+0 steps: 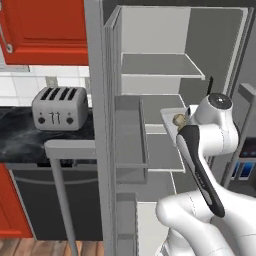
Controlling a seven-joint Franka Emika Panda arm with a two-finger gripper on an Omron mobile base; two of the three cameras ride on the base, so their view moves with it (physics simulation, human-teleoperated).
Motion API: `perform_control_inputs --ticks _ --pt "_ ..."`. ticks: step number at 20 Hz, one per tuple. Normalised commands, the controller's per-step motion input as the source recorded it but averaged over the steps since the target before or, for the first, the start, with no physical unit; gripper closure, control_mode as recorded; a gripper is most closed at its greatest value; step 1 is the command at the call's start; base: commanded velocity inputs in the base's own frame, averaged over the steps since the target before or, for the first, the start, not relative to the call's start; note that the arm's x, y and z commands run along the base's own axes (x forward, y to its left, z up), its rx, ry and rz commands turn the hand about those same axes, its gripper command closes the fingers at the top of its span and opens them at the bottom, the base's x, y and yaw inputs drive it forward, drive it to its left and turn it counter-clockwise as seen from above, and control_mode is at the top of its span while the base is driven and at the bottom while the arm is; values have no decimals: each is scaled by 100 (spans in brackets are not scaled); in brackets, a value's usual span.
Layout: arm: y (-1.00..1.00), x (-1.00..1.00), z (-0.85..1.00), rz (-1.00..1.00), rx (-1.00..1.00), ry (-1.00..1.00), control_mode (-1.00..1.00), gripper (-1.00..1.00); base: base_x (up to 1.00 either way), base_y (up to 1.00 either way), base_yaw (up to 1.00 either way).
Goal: Place two dumplings into each of the tupperware containers and then place the containers in the fridge.
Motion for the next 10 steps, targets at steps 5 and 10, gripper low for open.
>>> perform_control_inputs --ticks 5,10 --pt "0 0 0 0 0 0 100 100 22 0 0" --pt "0 0 0 0 0 0 100 100 51 3 -4"
